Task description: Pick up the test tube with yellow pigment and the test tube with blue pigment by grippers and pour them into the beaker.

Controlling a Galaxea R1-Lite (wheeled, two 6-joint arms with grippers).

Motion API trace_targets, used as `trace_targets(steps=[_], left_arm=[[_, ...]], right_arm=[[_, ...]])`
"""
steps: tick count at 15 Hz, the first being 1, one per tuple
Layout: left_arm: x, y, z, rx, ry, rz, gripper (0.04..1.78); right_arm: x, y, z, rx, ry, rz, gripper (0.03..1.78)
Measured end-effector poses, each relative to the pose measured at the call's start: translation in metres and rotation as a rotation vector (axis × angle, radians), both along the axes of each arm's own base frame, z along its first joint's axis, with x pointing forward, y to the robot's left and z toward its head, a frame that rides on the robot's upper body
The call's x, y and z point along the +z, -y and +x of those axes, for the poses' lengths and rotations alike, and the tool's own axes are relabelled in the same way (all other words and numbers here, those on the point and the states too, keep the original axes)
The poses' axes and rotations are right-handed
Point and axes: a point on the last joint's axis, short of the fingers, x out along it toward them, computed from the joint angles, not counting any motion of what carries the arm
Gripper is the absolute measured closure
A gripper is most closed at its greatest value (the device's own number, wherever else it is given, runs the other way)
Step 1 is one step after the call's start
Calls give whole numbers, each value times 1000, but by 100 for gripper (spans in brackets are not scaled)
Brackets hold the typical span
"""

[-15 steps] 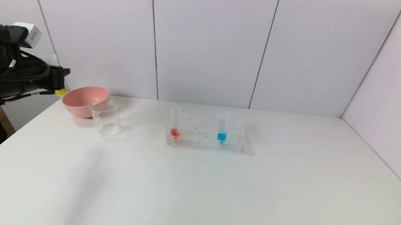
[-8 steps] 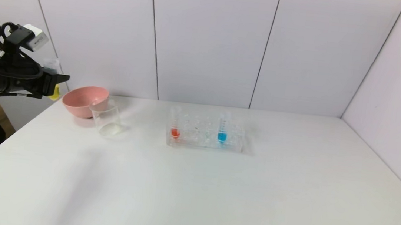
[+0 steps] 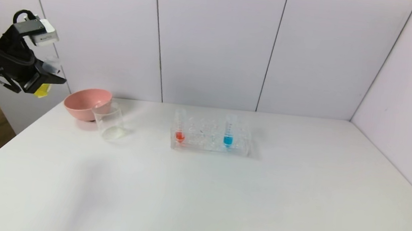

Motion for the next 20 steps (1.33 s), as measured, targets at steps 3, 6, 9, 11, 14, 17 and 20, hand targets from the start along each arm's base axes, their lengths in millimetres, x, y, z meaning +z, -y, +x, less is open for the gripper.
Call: trace_targets(steps=[3,6,9,11,14,17,20], left_arm=[[-3,-4,13,-94,-80,78,131],[-8,-7,27,-151,-121,129,131],[-12,-9,41,-227,-149,193,131],[-20,-8,49,-275,-175,224,131],[-27,-6,56,-305,-178,255,131],[-30,-4,59,-304,-191,283,131],[-32,-1,61,-287,-210,334,131]], right_arm=[[0,0,0,0,0,0,10],[0,0,0,0,0,0,10],[0,0,0,0,0,0,10],[0,0,0,0,0,0,10],[0,0,0,0,0,0,10],[0,0,0,0,0,0,10],[0,0,0,0,0,0,10]])
